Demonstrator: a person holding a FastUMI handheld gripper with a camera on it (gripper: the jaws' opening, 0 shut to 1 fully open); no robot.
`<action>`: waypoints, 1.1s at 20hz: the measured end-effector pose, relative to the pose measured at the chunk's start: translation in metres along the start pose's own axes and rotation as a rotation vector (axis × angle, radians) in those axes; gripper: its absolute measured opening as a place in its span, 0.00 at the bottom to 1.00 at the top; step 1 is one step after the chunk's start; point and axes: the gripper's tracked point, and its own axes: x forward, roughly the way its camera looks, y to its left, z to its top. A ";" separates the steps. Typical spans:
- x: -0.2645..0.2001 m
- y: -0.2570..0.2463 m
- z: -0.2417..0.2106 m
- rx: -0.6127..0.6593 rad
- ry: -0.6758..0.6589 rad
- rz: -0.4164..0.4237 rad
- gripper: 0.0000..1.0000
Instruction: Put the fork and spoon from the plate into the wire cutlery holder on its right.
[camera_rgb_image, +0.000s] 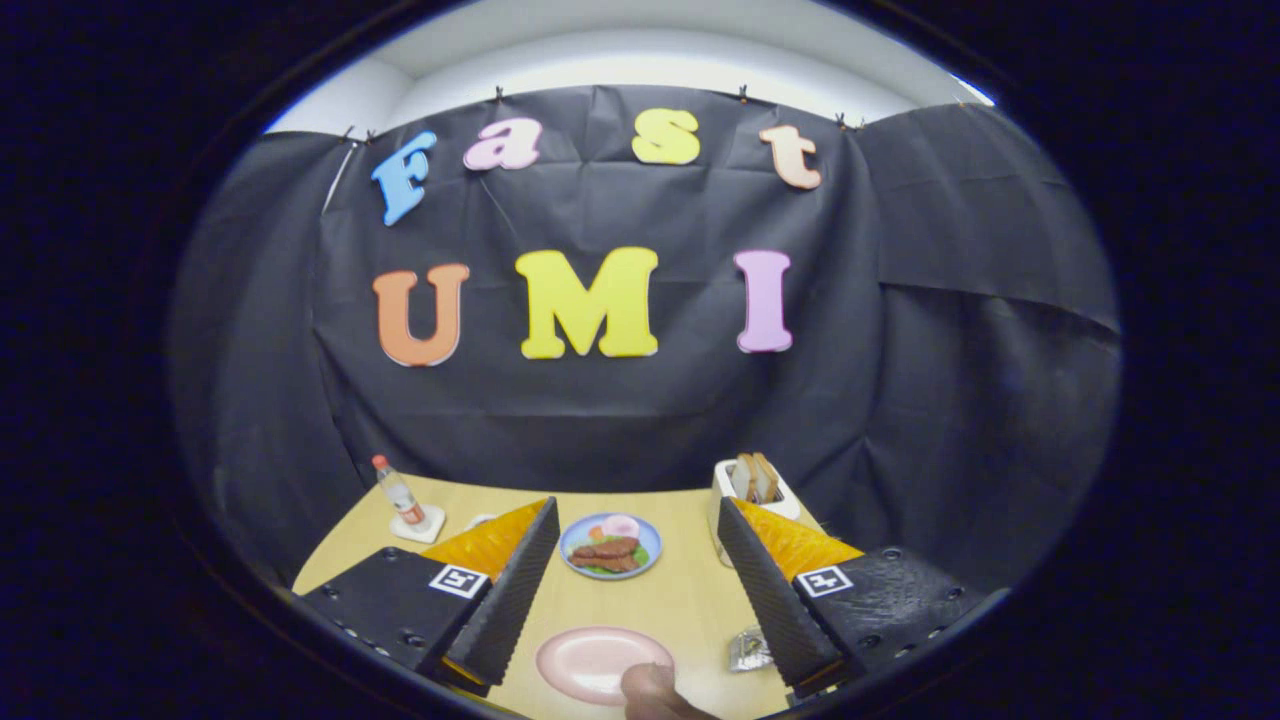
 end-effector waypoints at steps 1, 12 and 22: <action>-0.001 0.003 0.008 -0.005 -0.044 0.002 0.96; -0.026 0.022 0.042 -0.019 -0.170 -0.005 0.95; -0.027 0.045 0.050 -0.037 -0.148 0.027 0.95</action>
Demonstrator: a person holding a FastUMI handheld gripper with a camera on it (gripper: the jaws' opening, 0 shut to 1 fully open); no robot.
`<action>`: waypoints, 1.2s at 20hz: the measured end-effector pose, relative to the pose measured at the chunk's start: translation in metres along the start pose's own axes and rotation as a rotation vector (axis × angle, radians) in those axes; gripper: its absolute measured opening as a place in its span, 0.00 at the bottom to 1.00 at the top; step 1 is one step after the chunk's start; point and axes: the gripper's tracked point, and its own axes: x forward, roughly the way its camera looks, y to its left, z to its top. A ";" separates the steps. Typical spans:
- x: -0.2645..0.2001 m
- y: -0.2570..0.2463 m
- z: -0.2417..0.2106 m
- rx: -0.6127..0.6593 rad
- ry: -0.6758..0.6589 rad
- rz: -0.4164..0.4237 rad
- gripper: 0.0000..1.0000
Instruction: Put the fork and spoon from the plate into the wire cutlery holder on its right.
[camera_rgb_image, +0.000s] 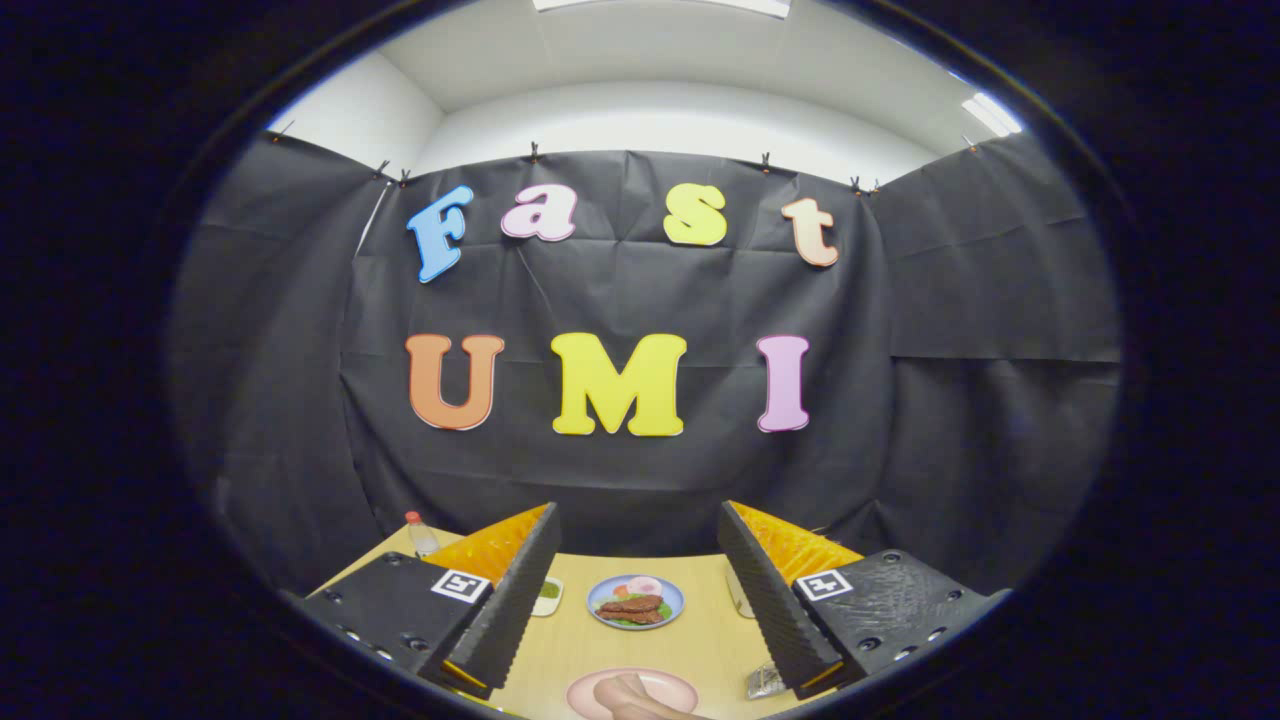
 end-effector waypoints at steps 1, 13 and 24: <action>0.000 0.002 -0.001 -0.004 0.001 0.003 0.95; -0.008 0.015 0.003 0.012 0.016 -0.034 0.95; -0.017 0.038 0.012 0.006 -0.003 -0.047 0.95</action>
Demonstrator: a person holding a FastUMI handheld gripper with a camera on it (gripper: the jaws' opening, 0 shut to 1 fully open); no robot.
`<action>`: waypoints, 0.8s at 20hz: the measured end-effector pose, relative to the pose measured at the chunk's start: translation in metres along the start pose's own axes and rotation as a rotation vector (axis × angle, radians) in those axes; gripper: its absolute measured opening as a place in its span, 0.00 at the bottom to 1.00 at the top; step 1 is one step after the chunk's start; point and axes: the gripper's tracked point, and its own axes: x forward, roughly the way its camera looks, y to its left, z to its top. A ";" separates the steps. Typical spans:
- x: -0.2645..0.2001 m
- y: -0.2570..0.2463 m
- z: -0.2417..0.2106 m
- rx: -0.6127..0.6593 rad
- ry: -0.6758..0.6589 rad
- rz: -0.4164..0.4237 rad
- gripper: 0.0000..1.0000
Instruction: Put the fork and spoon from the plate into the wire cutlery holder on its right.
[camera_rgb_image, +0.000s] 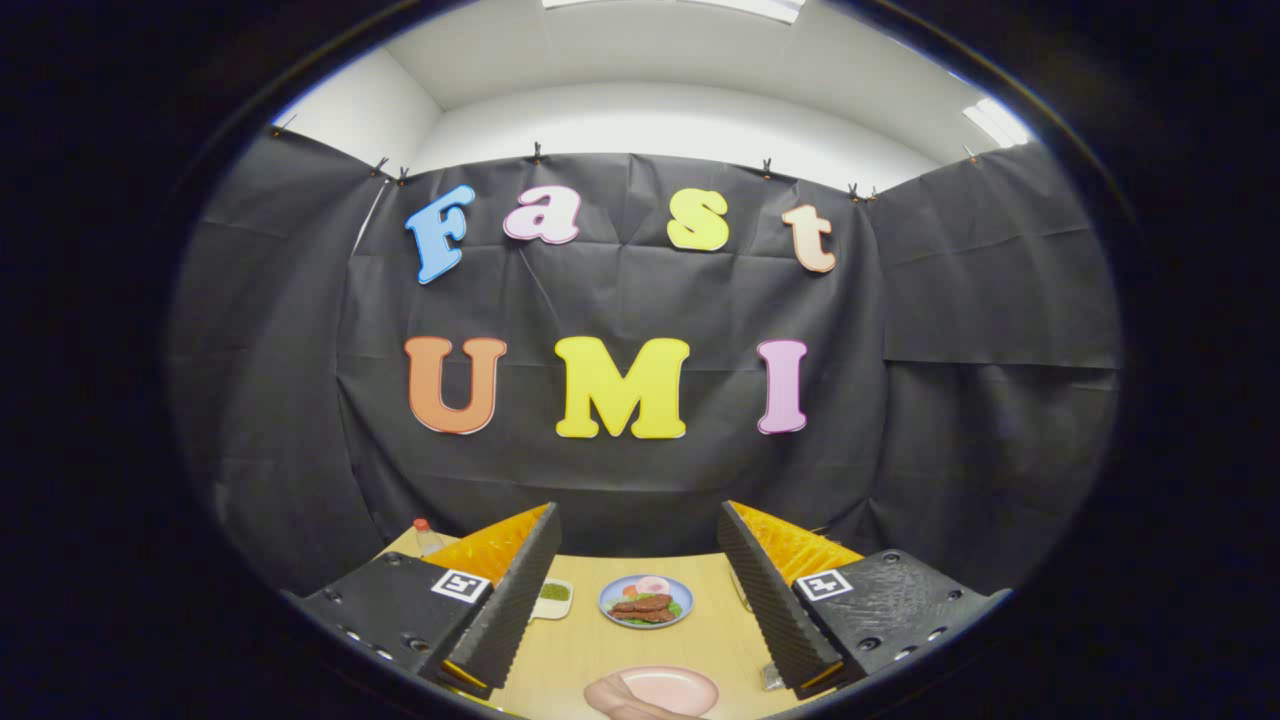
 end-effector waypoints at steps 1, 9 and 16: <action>-0.001 0.001 0.001 0.005 0.000 0.001 0.95; -0.005 0.003 0.006 0.001 -0.003 0.002 0.95; -0.006 0.002 0.013 -0.006 -0.010 -0.002 0.95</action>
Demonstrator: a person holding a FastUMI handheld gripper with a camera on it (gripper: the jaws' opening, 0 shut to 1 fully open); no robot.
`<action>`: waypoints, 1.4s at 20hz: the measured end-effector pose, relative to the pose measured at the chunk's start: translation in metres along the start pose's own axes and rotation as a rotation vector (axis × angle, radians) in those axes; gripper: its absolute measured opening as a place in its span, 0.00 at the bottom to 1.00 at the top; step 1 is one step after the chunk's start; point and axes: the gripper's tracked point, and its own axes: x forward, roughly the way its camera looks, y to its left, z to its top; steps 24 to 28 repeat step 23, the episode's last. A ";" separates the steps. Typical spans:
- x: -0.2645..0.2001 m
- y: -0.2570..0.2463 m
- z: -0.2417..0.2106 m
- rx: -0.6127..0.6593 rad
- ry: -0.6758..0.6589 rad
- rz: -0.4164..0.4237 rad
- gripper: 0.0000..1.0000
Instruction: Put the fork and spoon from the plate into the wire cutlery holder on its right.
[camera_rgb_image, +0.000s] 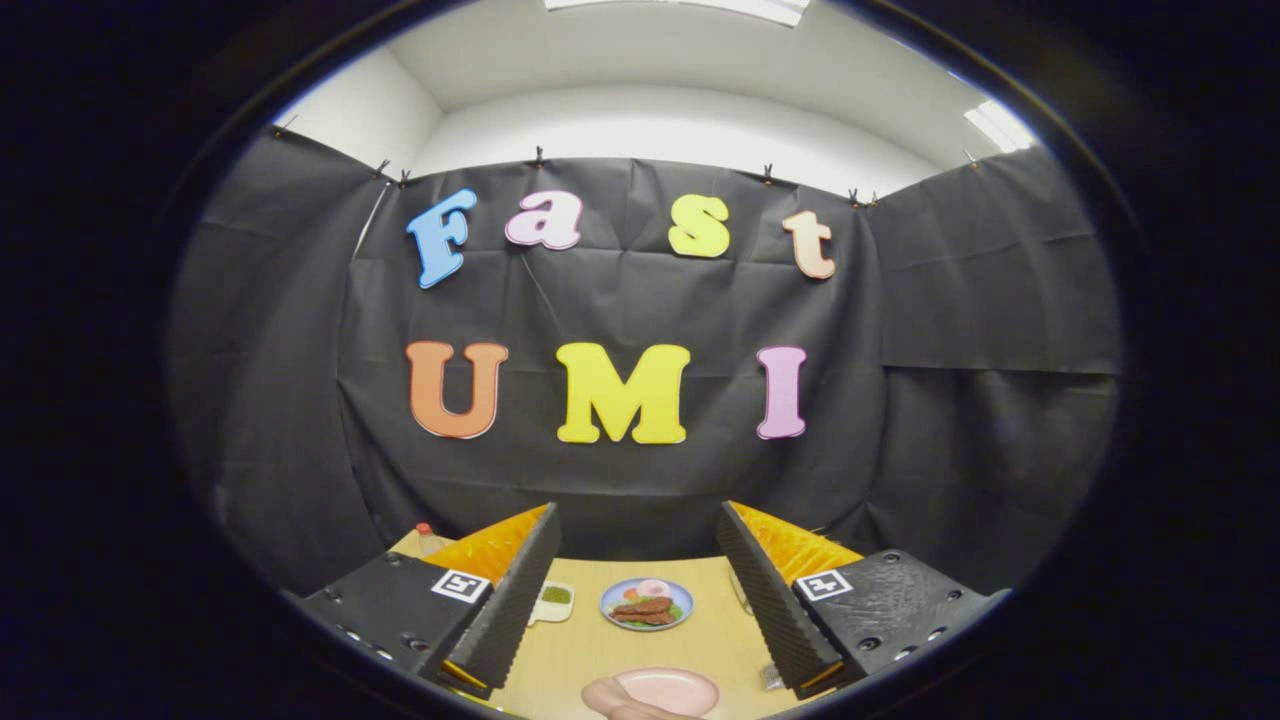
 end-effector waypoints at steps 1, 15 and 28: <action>0.000 0.000 0.001 -0.001 -0.003 0.000 0.95; 0.004 -0.006 0.002 0.001 0.005 0.002 0.95; 0.011 -0.022 0.001 0.008 -0.005 0.092 0.95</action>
